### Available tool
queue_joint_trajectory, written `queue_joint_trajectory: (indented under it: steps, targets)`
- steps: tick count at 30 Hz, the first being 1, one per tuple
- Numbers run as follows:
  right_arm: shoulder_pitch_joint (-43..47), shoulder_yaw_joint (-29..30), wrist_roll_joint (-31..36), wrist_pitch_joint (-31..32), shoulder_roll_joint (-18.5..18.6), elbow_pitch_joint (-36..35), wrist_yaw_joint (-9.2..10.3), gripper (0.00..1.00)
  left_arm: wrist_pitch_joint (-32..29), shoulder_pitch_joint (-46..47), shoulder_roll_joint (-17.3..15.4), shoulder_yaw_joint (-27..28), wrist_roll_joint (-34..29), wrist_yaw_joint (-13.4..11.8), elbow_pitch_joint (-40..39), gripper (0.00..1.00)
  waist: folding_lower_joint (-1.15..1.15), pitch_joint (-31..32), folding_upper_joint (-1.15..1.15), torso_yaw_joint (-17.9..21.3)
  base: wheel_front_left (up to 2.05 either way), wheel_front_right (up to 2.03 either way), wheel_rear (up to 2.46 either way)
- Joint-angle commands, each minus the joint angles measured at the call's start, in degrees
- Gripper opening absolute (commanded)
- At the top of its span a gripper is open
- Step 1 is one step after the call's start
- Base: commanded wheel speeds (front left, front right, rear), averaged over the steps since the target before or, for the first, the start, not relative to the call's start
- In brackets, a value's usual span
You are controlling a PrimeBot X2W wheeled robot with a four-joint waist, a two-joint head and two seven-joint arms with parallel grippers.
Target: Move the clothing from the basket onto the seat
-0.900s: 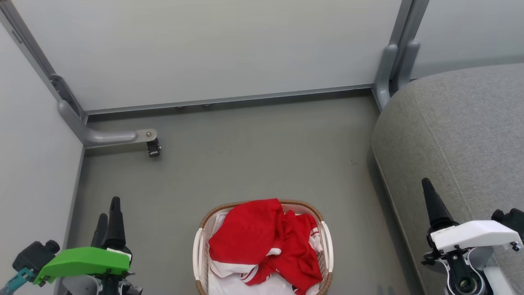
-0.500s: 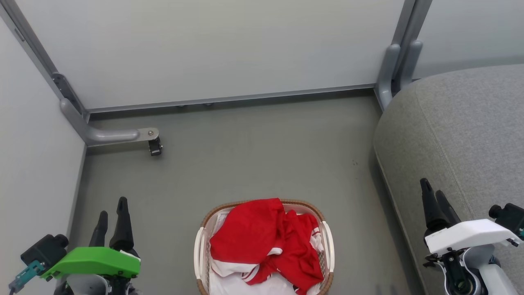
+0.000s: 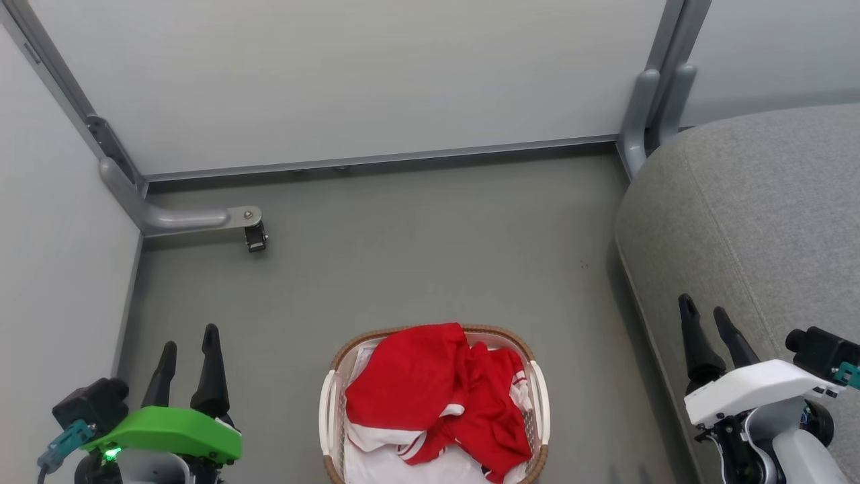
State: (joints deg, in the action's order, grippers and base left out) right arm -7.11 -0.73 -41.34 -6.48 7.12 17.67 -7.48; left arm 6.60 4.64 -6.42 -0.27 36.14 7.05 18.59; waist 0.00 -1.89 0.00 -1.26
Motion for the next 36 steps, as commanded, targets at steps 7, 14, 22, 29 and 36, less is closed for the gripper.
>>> queue_joint_trajectory:
  steps: [7,14,22,29,36]
  targets:
    - [-1.92,-2.03,5.53,-1.8,1.17,-0.31,-0.02,1.0,1.7,-0.04,-0.88,-1.24,-6.48,-0.3,-0.98,1.0,0.0,-0.24,0.0,-0.17,0.0,0.0,0.0]
    - [-1.61,-2.9,9.59,-2.82,1.49,-0.35,-0.02,1.0,2.69,-0.55,-0.67,-1.38,-10.31,-0.5,-0.53,1.0,0.0,-0.52,0.0,-0.34,0.0,0.0,0.0]
    - [-1.46,-3.03,13.95,-3.89,1.7,0.91,-0.02,1.0,3.76,-1.04,0.05,-0.89,-14.44,-0.57,-0.38,1.0,0.0,-0.77,0.0,-0.62,0.0,0.0,0.0]
    - [-1.38,-3.16,18.2,-4.8,1.47,2.4,-0.02,1.0,4.76,-1.68,0.82,-0.69,-18.16,-0.48,-0.7,1.0,0.0,-1.12,0.0,-0.78,0.0,0.0,0.0]
    - [-1.37,-3.59,21.93,-5.72,1.78,3.89,-0.02,1.0,5.55,-2.21,1.31,-0.52,-21.46,-0.24,-0.46,1.0,0.0,-1.14,0.0,-0.93,0.0,0.0,0.0]
